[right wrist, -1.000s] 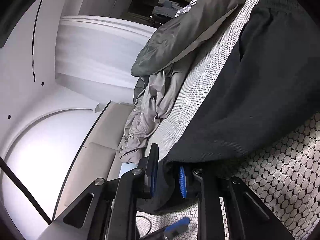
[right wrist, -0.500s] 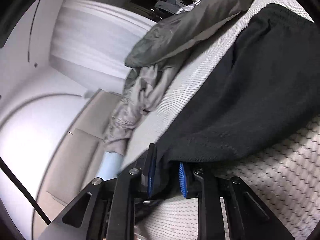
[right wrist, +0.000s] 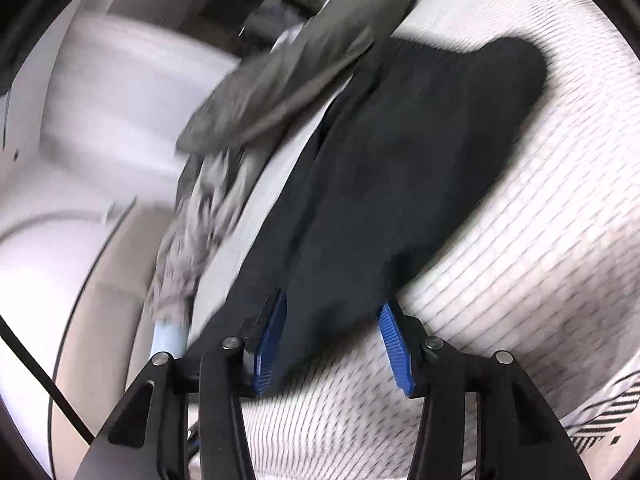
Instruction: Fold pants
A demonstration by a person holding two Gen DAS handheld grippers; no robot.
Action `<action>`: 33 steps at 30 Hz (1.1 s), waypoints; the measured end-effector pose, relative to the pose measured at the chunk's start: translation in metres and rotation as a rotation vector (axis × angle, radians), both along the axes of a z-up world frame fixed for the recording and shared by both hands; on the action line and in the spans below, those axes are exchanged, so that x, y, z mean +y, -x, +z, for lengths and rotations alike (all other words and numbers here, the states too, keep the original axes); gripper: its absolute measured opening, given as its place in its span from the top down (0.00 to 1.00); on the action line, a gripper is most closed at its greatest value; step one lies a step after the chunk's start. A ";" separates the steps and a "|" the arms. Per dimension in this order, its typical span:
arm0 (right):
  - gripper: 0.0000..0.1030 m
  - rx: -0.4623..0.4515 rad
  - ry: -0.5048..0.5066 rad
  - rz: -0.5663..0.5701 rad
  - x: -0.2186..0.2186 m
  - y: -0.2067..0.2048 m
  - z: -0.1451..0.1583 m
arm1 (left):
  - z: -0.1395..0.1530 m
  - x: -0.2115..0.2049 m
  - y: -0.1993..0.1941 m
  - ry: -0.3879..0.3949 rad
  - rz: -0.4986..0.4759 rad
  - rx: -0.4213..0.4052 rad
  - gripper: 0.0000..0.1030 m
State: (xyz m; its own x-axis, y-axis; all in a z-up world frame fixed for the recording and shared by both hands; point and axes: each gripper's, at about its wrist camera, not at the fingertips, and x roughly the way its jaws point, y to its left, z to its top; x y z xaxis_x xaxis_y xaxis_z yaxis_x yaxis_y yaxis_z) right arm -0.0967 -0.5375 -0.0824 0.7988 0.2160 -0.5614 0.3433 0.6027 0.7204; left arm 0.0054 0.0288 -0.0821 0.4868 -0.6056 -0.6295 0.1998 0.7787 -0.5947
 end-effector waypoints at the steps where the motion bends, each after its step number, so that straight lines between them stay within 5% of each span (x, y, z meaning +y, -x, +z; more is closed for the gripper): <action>1: 0.48 0.011 -0.006 -0.034 -0.009 -0.002 -0.002 | 0.007 -0.002 -0.002 -0.010 0.004 -0.017 0.54; 3: 0.48 0.010 -0.058 -0.080 -0.027 -0.010 -0.010 | 0.015 -0.004 -0.016 -0.029 0.000 -0.048 0.35; 6: 0.52 0.004 -0.056 -0.097 -0.042 -0.031 -0.014 | 0.009 -0.018 -0.043 -0.106 -0.015 -0.080 0.35; 7: 0.57 0.006 -0.035 -0.111 -0.043 -0.037 -0.014 | 0.005 -0.025 -0.052 -0.129 -0.017 -0.074 0.35; 9: 0.88 0.008 -0.001 -0.105 -0.041 -0.045 -0.012 | -0.010 -0.037 -0.063 -0.184 -0.014 -0.050 0.35; 12: 0.97 -0.049 0.132 -0.092 -0.036 -0.030 0.015 | -0.020 -0.051 -0.064 -0.246 -0.033 -0.066 0.36; 14: 0.97 -0.031 0.168 -0.086 -0.040 -0.027 0.020 | -0.020 -0.061 -0.059 -0.318 -0.064 -0.094 0.36; 18: 0.87 0.146 0.108 -0.071 -0.059 -0.031 -0.008 | -0.021 -0.075 -0.056 -0.393 -0.077 -0.129 0.36; 20: 0.84 0.098 0.049 -0.080 -0.067 -0.021 -0.005 | -0.016 -0.073 -0.056 -0.364 -0.068 -0.115 0.36; 24: 0.44 0.005 0.033 -0.180 -0.084 0.007 0.008 | 0.009 -0.069 -0.050 -0.259 -0.085 -0.150 0.36; 26: 0.41 -0.003 -0.014 -0.202 -0.098 0.005 0.003 | 0.015 -0.076 -0.057 -0.267 -0.094 -0.156 0.35; 31: 0.50 -0.016 -0.133 -0.196 -0.124 -0.031 -0.014 | 0.007 -0.118 -0.099 -0.289 -0.140 -0.077 0.36; 33: 0.80 -0.043 -0.086 -0.151 -0.123 -0.041 -0.002 | -0.006 -0.134 -0.113 -0.354 -0.157 -0.050 0.36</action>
State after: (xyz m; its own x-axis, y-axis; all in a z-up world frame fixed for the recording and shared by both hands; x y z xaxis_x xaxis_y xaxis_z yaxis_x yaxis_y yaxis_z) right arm -0.0560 -0.6604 -0.0847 0.8485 0.1382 -0.5109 0.3930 0.4820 0.7831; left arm 0.1187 -0.1049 -0.0877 0.4407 -0.4251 -0.7906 0.3552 0.8914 -0.2813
